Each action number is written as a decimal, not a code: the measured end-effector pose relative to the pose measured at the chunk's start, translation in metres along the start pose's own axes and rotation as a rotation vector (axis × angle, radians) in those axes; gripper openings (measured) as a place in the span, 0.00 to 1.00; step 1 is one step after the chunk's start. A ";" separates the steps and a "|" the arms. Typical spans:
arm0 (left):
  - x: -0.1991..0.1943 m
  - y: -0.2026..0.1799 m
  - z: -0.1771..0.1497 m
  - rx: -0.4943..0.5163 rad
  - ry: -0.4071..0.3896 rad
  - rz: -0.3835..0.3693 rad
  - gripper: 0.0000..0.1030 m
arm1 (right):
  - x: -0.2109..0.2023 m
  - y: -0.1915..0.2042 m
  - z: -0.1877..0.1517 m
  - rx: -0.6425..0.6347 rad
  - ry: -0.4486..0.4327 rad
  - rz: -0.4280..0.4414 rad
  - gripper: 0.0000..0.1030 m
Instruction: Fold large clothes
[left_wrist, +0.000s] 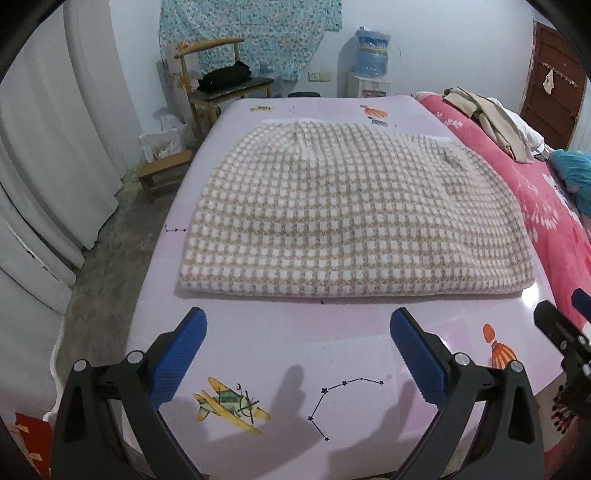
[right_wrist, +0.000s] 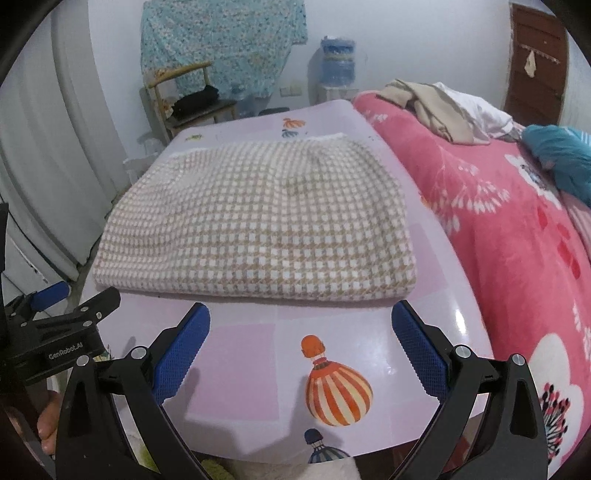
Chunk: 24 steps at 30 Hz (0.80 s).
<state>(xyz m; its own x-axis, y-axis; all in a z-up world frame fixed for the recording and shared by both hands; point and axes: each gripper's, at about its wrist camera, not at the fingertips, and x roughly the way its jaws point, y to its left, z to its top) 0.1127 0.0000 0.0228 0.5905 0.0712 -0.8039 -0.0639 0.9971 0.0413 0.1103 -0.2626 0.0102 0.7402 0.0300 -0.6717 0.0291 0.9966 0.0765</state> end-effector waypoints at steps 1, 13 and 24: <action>0.001 0.000 0.000 -0.005 0.003 -0.002 0.95 | 0.002 0.002 -0.001 -0.002 0.009 -0.002 0.92; 0.006 0.001 0.001 -0.017 0.022 -0.010 0.95 | 0.000 0.012 -0.003 -0.015 0.031 -0.019 0.92; 0.005 0.003 0.001 -0.020 0.020 -0.006 0.95 | -0.001 0.012 -0.003 -0.015 0.035 -0.025 0.92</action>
<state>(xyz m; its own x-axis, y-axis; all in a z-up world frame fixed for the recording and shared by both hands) 0.1165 0.0031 0.0194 0.5750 0.0649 -0.8156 -0.0765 0.9967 0.0254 0.1077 -0.2507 0.0095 0.7152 0.0077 -0.6989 0.0368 0.9981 0.0486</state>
